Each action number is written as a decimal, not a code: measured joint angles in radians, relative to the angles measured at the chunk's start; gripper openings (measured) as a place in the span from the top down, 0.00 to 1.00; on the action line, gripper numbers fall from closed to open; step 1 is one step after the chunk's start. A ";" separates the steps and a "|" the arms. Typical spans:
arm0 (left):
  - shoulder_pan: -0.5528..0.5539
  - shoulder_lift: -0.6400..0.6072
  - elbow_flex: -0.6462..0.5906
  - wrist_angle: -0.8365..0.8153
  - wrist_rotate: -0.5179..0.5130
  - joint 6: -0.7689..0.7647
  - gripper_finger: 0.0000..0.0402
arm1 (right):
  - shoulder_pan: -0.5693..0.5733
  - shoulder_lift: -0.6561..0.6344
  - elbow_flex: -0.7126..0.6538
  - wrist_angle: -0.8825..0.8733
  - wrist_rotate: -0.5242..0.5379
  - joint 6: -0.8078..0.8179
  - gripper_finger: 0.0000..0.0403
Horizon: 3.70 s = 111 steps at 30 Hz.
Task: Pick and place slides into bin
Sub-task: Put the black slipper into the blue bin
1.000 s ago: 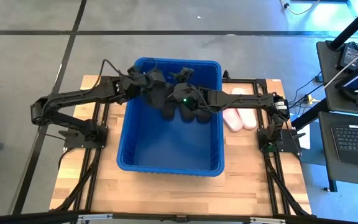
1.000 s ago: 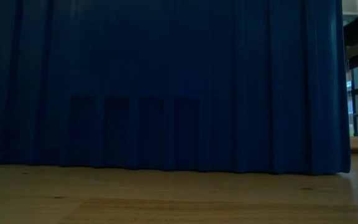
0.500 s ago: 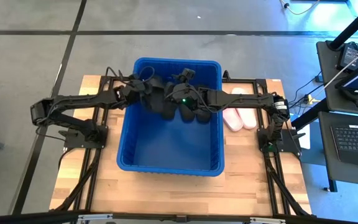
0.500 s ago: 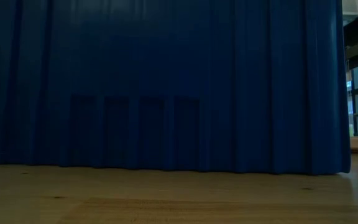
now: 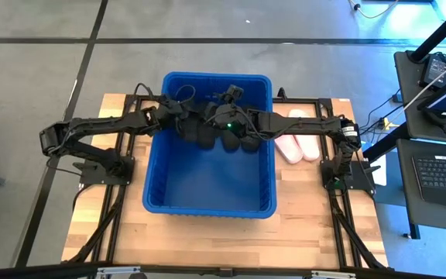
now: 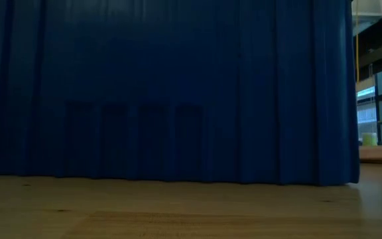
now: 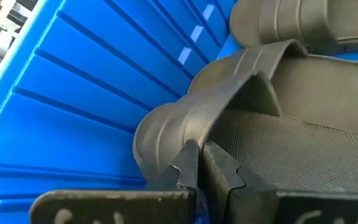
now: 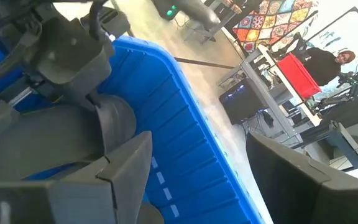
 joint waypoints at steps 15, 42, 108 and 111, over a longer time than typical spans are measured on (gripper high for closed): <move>-0.008 0.015 -0.001 0.010 -0.017 0.026 0.78 | 0.000 0.000 0.000 -0.001 0.000 0.000 0.35; -0.031 0.017 0.242 -0.316 0.227 -0.067 0.56 | 0.000 0.000 0.000 -0.001 0.000 -0.003 0.35; 0.189 0.621 0.517 -0.530 0.150 0.371 0.56 | -0.007 0.001 0.000 -0.168 -0.001 0.187 0.35; 0.176 0.614 0.527 -0.543 0.098 0.367 0.56 | -0.007 0.001 0.000 -0.168 -0.001 0.187 0.35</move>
